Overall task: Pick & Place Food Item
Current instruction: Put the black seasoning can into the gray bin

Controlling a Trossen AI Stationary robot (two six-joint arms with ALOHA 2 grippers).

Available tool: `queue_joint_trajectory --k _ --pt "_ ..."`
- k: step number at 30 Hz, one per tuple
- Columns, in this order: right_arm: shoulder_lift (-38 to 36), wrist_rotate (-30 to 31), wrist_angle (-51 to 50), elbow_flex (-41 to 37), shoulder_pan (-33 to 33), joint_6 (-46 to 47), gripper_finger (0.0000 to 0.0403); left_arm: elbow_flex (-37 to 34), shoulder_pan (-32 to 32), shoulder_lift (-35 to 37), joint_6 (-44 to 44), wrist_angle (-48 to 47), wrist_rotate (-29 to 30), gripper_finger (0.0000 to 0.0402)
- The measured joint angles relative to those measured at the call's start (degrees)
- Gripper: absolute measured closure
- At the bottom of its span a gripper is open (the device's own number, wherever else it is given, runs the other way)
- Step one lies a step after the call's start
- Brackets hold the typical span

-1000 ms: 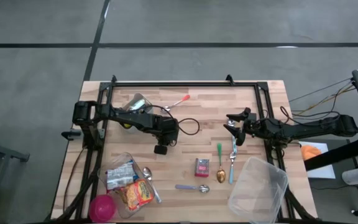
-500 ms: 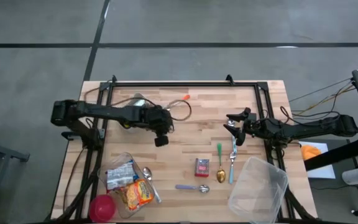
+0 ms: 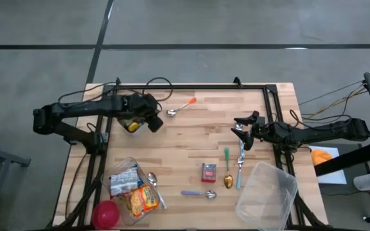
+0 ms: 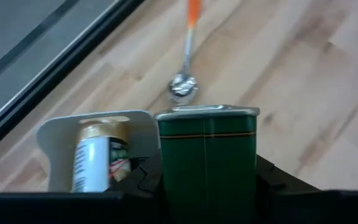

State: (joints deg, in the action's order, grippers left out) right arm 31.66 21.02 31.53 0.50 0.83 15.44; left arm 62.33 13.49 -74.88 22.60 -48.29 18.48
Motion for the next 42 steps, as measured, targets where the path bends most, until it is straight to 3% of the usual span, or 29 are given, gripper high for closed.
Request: queue_joint_trajectory --k 14,29,42 --pt "0.0 0.0 0.0 0.0 0.0 0.0 0.0126 -6.3 7.3 -1.5 3.0 1.8 -0.1 0.0273" --pt "0.0 0.0 0.0 0.0 0.0 0.0 0.0126 -15.3 9.7 -1.5 -0.1 13.1 -0.6 0.0272" --pt "0.0 0.0 0.0 0.0 0.0 0.0 0.0126 -17.7 11.0 -1.5 -0.3 13.5 -5.1 0.0272"
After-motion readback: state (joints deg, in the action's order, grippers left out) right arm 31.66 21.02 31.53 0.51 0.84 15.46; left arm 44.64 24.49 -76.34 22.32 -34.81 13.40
